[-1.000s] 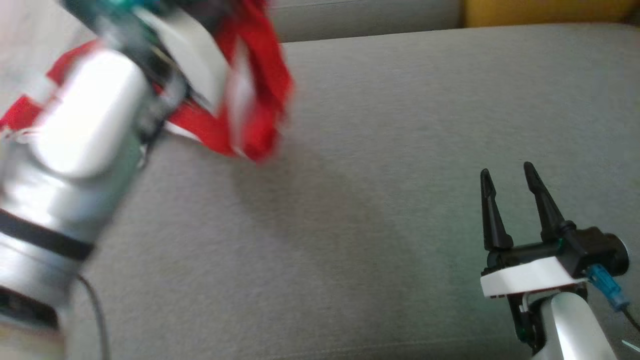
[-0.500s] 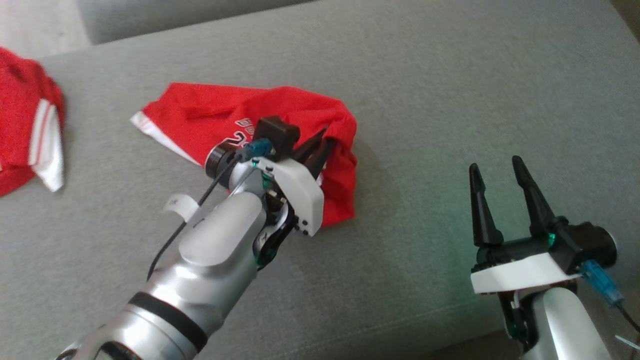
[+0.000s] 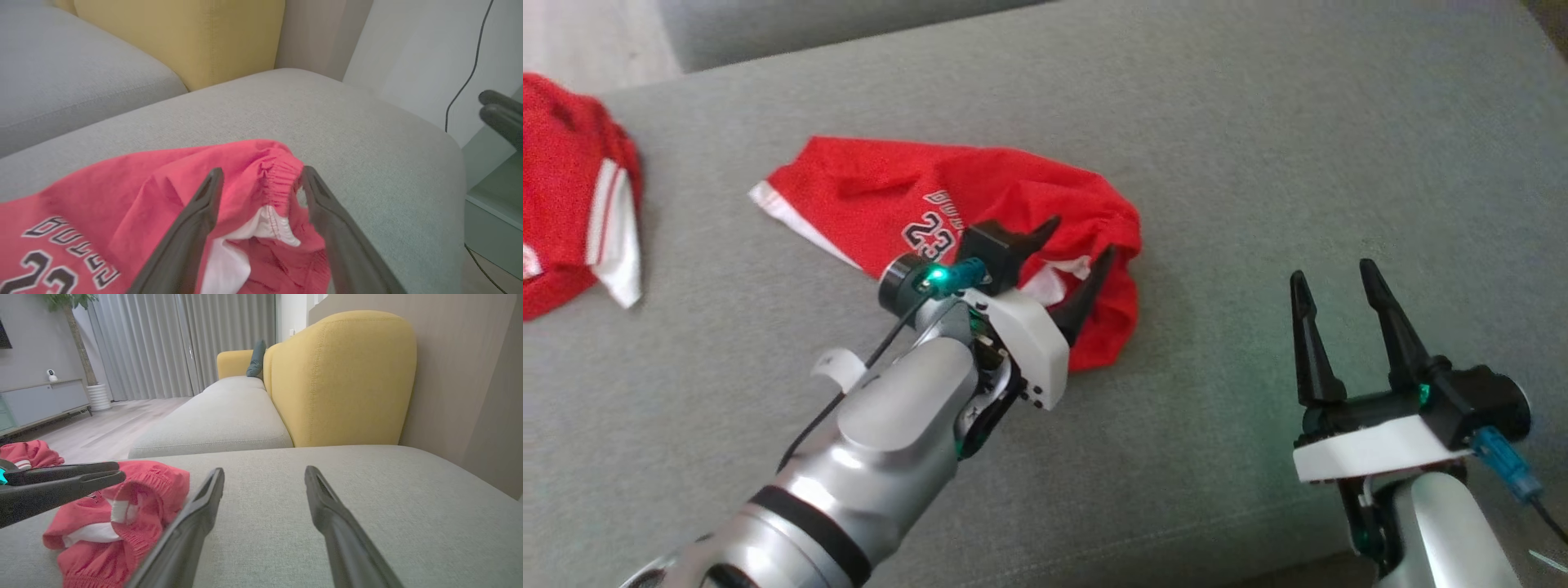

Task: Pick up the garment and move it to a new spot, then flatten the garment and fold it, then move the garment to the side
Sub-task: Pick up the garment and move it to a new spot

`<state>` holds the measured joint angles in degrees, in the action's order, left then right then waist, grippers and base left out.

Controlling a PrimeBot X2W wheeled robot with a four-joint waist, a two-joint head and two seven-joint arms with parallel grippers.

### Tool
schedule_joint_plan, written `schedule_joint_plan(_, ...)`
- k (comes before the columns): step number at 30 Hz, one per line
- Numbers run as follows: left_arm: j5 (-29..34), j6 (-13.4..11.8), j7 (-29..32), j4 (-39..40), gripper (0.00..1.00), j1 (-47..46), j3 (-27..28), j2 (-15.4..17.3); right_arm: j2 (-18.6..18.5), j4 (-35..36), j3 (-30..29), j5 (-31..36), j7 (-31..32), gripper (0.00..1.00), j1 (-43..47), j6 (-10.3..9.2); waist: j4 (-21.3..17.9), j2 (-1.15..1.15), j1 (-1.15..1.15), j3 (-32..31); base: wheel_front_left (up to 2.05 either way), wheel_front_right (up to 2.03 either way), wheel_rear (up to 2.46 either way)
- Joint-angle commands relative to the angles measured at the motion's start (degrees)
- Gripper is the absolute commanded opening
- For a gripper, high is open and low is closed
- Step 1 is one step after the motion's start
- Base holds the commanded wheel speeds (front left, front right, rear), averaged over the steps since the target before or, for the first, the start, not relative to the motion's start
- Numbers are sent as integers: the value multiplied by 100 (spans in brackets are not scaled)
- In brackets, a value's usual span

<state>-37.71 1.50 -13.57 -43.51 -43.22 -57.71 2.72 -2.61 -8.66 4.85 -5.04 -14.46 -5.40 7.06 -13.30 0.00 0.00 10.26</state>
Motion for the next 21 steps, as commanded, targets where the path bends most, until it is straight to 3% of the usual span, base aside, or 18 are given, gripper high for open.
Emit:
schedule_joint_plan(1,-57,-60,-81,245,100,-149,96,17,-27,148,85,27,-54,100,-90,43,190,0,0,-150,0,0,0)
schedule_joint_plan(6,-92,-246,-136,597,100,191,303,19,-27,122,-14,104,-54,100,5,43,562,0,0,-464,0,0,0)
schedule_joint_plan(16,373,-920,-141,1946,100,1741,1840,450,-27,11,-223,91,-54,100,246,43,1108,0,0,-996,0,0,0)
schedule_joint_plan(21,706,-1099,-142,2442,100,2502,2415,626,-27,1,-240,51,-54,100,335,43,1271,0,0,-1105,0,0,0)
